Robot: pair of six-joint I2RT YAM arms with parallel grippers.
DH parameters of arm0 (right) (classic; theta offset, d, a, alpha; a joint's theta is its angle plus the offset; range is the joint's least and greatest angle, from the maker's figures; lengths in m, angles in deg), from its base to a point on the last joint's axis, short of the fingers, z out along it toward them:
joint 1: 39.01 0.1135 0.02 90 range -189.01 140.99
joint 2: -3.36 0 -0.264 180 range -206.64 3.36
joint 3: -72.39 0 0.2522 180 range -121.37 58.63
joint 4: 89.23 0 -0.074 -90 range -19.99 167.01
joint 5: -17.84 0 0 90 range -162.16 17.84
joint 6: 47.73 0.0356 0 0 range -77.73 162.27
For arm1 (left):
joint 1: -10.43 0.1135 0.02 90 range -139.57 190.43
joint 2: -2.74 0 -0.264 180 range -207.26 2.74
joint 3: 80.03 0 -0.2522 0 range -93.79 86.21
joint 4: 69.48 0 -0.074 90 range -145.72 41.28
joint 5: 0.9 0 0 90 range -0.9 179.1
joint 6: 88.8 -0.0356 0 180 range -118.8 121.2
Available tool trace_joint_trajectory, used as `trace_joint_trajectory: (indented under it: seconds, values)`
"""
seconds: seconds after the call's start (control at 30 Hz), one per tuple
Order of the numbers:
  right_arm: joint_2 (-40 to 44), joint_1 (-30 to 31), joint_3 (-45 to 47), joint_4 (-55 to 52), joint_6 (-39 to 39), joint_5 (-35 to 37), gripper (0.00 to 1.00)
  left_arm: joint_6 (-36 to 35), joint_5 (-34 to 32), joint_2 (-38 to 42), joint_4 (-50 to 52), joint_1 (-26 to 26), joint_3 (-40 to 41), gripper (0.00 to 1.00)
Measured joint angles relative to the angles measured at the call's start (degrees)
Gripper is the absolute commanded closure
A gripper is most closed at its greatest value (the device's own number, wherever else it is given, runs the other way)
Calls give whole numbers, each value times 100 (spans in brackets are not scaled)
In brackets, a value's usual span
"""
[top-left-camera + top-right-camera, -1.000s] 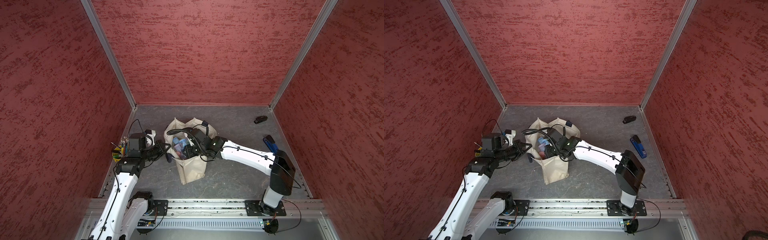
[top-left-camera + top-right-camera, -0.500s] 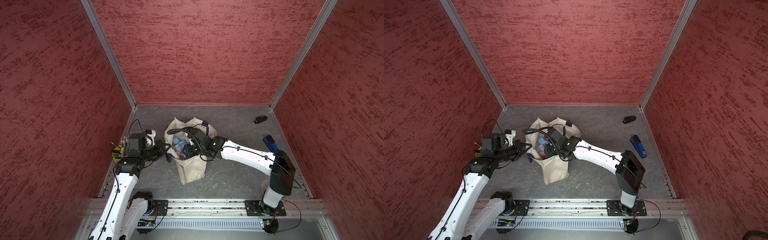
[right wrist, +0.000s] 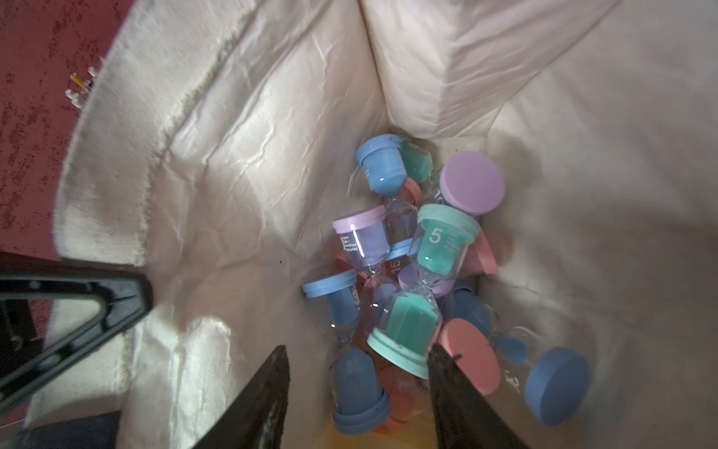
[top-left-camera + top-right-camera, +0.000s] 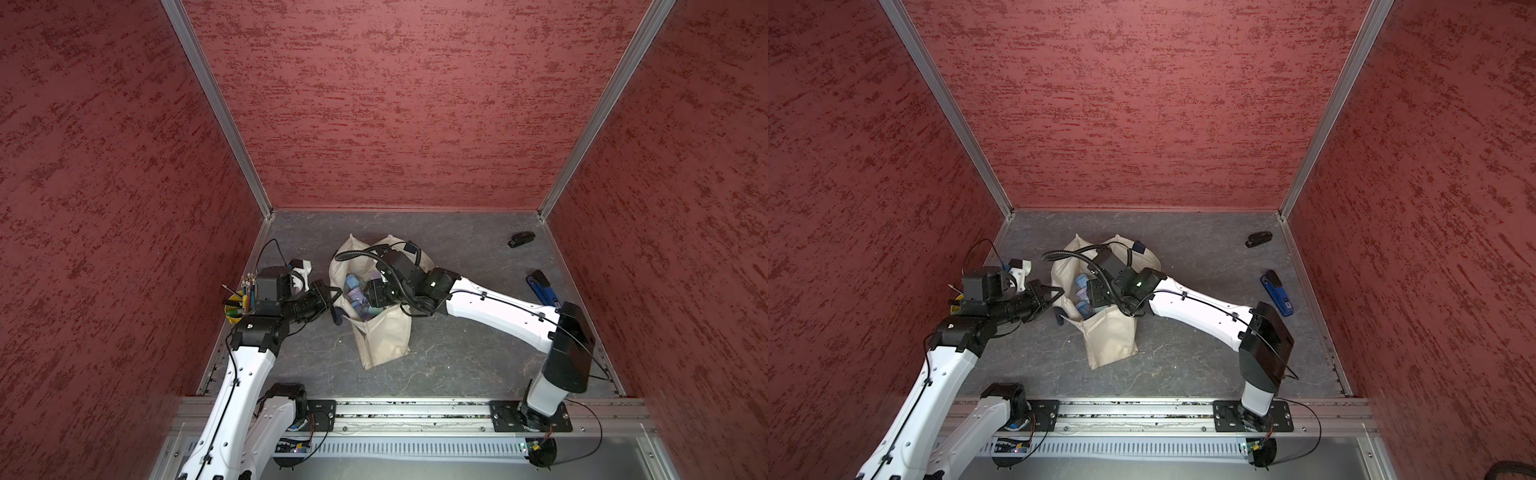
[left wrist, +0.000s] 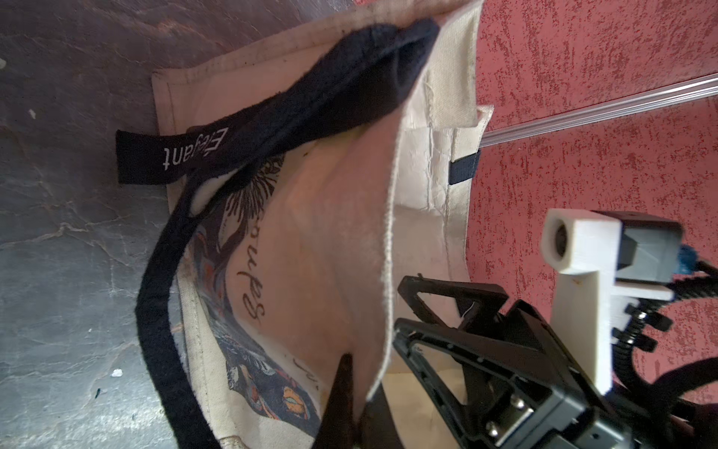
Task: Put the hourglass into the canvas bag
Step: Place the hourglass in the canvas bag.
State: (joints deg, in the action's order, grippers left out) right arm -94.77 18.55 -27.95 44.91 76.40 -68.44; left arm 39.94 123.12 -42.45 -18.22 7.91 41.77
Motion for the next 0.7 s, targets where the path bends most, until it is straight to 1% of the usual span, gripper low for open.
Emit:
trace_joint_trajectory:
  seconds: [0.03,0.1,0.13,0.17,0.23,0.3,0.37,0.4,0.43,0.47,0.5,0.53,0.57,0.63,0.67,0.7]
  values:
    - [120,0,0,-24,7,118,37,0,0,0,0,0,0,98]
    - [402,0,0,-39,37,396,35,-4,0,-2,0,2,0,85]
    - [584,0,4,-31,57,575,32,-31,0,-2,-4,2,0,77]
    - [782,0,20,-13,94,763,28,-37,7,-2,-13,2,0,71]
    - [1263,0,166,111,160,1167,24,-37,17,4,-28,2,0,63]
    - [1838,0,476,267,258,1615,19,-57,17,11,-33,7,0,53]
    - [2411,-2,850,417,385,2105,18,-70,7,20,-26,7,-2,44]
    - [2649,-7,1043,518,417,2302,16,-92,-4,20,-24,7,-7,41]
    - [2900,-9,1281,649,446,2522,5,-114,-33,22,2,7,-24,37]
    - [3119,-11,1521,782,446,2704,1,-129,-59,22,26,9,-48,33]
    - [3366,-15,1825,951,400,2916,1,-177,-127,24,92,11,-109,30]
    - [3639,-20,2190,1147,374,3119,1,-229,-190,24,146,15,-184,11]
    - [3858,-39,2474,1257,356,3254,1,-289,-256,26,195,22,-269,0]
    - [4269,-247,2951,1279,433,3399,2,-413,-461,35,310,37,-507,0]
    - [4391,-455,3067,1226,496,3399,2,-501,-603,39,374,39,-625,0]
    - [4457,-837,3126,1185,549,3314,2,-614,-782,46,437,42,-754,0]
